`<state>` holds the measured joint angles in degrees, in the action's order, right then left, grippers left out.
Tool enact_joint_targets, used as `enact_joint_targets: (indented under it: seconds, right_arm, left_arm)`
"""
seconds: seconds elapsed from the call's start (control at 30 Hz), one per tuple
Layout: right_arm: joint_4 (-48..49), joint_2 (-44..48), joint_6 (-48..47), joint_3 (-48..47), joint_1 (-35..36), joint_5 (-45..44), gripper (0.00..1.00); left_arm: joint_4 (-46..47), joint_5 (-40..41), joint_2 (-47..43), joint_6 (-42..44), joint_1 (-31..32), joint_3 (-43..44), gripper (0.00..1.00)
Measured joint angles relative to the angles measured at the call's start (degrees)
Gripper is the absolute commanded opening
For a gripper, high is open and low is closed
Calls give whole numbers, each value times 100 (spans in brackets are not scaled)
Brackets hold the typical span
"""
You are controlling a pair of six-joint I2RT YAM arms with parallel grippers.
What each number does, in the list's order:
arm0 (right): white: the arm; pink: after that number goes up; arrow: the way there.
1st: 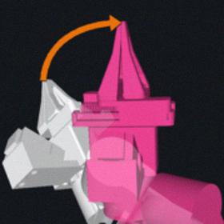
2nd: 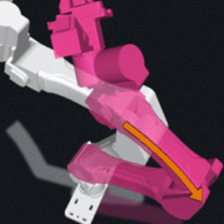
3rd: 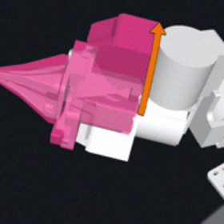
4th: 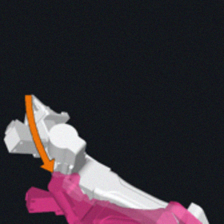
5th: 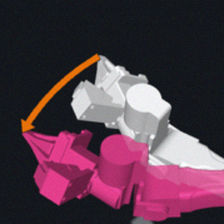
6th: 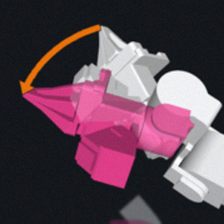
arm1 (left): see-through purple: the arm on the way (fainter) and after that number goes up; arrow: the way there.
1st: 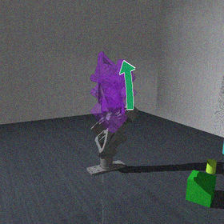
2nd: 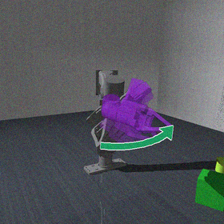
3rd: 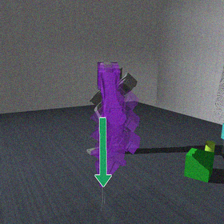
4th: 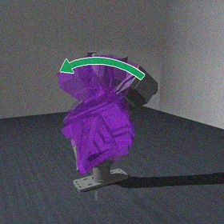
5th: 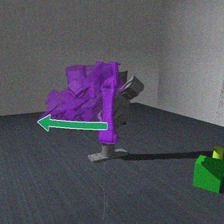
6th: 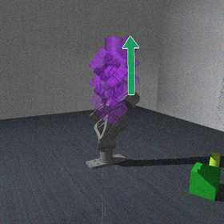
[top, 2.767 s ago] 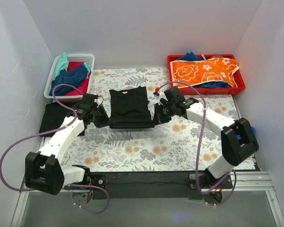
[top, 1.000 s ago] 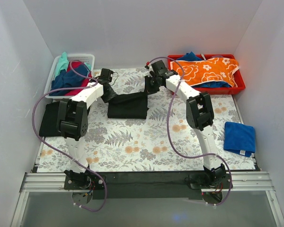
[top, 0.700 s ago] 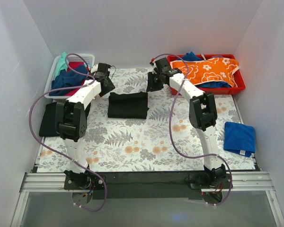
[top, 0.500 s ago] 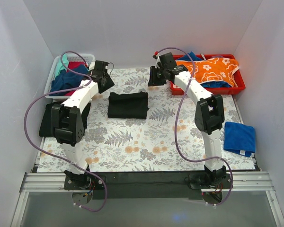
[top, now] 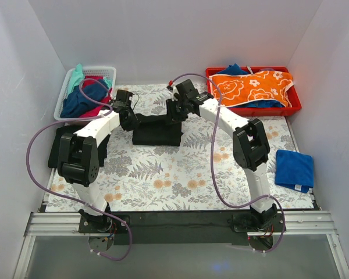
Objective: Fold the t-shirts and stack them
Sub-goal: Fold the tshirt
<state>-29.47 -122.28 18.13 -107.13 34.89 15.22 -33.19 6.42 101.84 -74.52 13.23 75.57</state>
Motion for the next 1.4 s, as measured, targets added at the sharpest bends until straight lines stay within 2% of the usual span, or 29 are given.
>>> enact_joint_targets:
  seconds: [0.13, 0.33, 0.7, 0.73, 0.87, 1.0, 1.17, 1.4]
  right_arm:
    - [-26, -553, 122, -407, 103, 142, 36]
    - [11, -1427, 297, -1196, -33, 247, 36]
    - [221, -1781, 485, -1834, -577, 275, 36]
    - [267, -1781, 498, -1875, -647, 275, 36]
    - [402, -1768, 498, -1884, -898, 273, 37]
    - [404, -1523, 413, -1486, -1086, 256, 36]
    - [400, -1084, 398, -988, -1043, 363, 36]
    - [424, -710, 367, -570, -509, 555, 36]
  left_arm:
    - [85, -98, 177, -7, 0, 138, 14]
    - [190, -138, 1016, -66, 0, 887, 15]
    - [376, 57, 2450, -61, 0, 2435, 17]
    - [380, 87, 2527, -26, 0, 2570, 18]
    - [426, 260, 2796, 192, 0, 3141, 35]
    - [520, 400, 2806, 487, 0, 3427, 46]
    - [584, 557, 2726, 754, 0, 3421, 50]
    - [341, 785, 2120, 804, 0, 2358, 52]
